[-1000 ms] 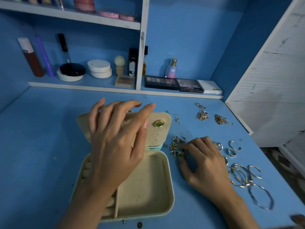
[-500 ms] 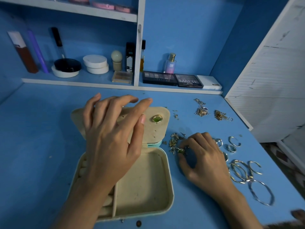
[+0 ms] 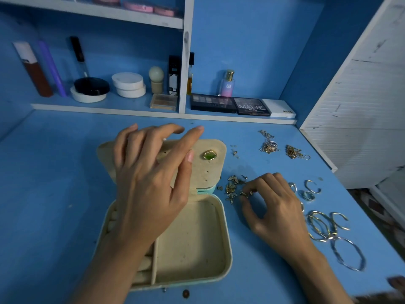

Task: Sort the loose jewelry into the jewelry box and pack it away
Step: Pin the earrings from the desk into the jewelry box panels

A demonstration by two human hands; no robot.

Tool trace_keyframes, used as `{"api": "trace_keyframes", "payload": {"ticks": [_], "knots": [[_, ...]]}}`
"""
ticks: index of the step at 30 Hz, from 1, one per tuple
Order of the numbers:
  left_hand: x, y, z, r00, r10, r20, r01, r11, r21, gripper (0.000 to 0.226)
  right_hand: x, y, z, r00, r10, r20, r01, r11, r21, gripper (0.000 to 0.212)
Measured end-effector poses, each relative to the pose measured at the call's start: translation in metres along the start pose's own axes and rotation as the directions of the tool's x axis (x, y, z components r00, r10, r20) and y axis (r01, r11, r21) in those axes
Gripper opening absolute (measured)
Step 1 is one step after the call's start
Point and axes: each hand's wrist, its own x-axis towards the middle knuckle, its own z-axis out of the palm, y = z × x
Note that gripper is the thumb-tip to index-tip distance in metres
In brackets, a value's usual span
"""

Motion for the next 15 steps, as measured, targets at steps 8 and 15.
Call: {"api": "trace_keyframes", "payload": {"ticks": [8, 15], "knots": [[-0.0019, -0.0018, 0.0009, 0.998, -0.048, -0.047, 0.046, 0.998, -0.049, 0.025, -0.0012, 0.0020, 0.0043, 0.995, -0.062, -0.072, 0.065, 0.997, 0.050, 0.004], [-0.0034, -0.0056, 0.0035, 0.992, -0.082, -0.092, 0.082, 0.997, 0.003, 0.021, -0.0002, 0.0013, 0.0025, 0.994, -0.024, -0.110, 0.041, 0.988, 0.150, 0.010]]}}
